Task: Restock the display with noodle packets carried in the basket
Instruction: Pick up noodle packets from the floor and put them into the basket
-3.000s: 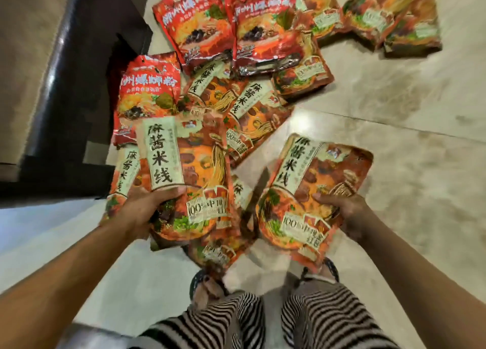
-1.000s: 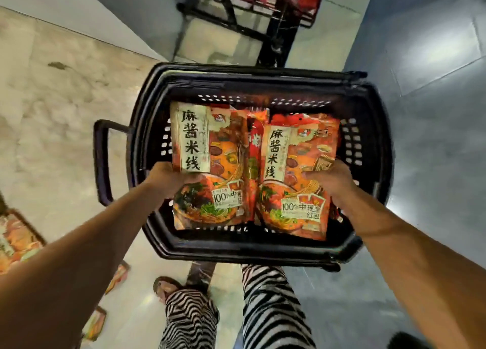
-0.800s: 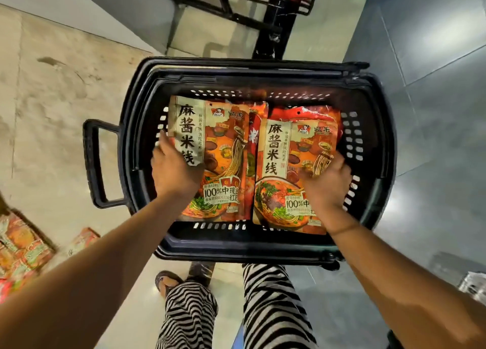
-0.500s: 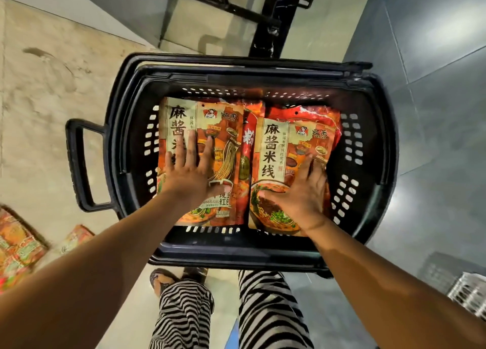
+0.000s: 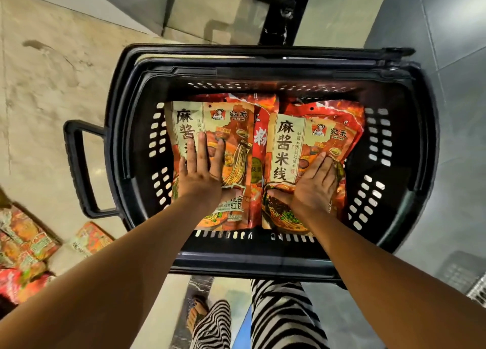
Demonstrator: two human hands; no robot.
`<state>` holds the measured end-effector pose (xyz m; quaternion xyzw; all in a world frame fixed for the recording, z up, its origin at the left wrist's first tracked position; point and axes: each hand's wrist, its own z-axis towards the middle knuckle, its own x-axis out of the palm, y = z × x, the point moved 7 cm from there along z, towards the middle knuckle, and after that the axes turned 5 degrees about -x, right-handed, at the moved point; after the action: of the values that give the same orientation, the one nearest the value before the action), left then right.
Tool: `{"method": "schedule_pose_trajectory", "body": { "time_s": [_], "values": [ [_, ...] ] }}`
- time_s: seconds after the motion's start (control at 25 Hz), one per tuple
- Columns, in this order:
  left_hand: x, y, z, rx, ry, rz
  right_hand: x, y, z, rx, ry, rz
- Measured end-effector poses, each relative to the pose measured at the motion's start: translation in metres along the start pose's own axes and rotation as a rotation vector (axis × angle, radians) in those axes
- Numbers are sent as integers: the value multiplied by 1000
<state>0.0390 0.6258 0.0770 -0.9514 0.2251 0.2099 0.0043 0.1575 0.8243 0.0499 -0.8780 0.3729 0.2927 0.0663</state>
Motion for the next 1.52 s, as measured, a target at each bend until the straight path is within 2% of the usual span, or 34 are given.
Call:
{"method": "schedule_pose_trajectory", "body": {
  "time_s": [0.16,0.32,0.44,0.56,0.68,0.92,1.0,1.16,1.28,1.52],
  "values": [
    [-14,6,-13,52,-15,-48,-22,3,-10,-24,47,-85],
    [-45,23,-45,121,-95,-214,-71,22,-29,-19,74,-185],
    [-58,58,-89,154,-273,-247,-97,72,-56,-141,-38,-209],
    [-37,126,-132,126,-448,-352,-97,154,-95,-252,-170,-142],
    [21,209,-160,-7,-436,-328,-65,235,-133,-419,-206,-110],
    [205,377,-229,-351,-330,-459,51,374,-243,-719,-288,-285],
    [271,417,-252,-444,-282,-542,102,396,-271,-738,-253,-389],
    [372,464,-294,-561,-183,-724,192,409,-301,-682,-13,-581],
    [446,483,-320,-622,-123,-833,255,425,-321,-647,194,-630],
    [538,500,-343,-742,-110,-1034,338,488,-359,-817,259,-735]
  ]
}}
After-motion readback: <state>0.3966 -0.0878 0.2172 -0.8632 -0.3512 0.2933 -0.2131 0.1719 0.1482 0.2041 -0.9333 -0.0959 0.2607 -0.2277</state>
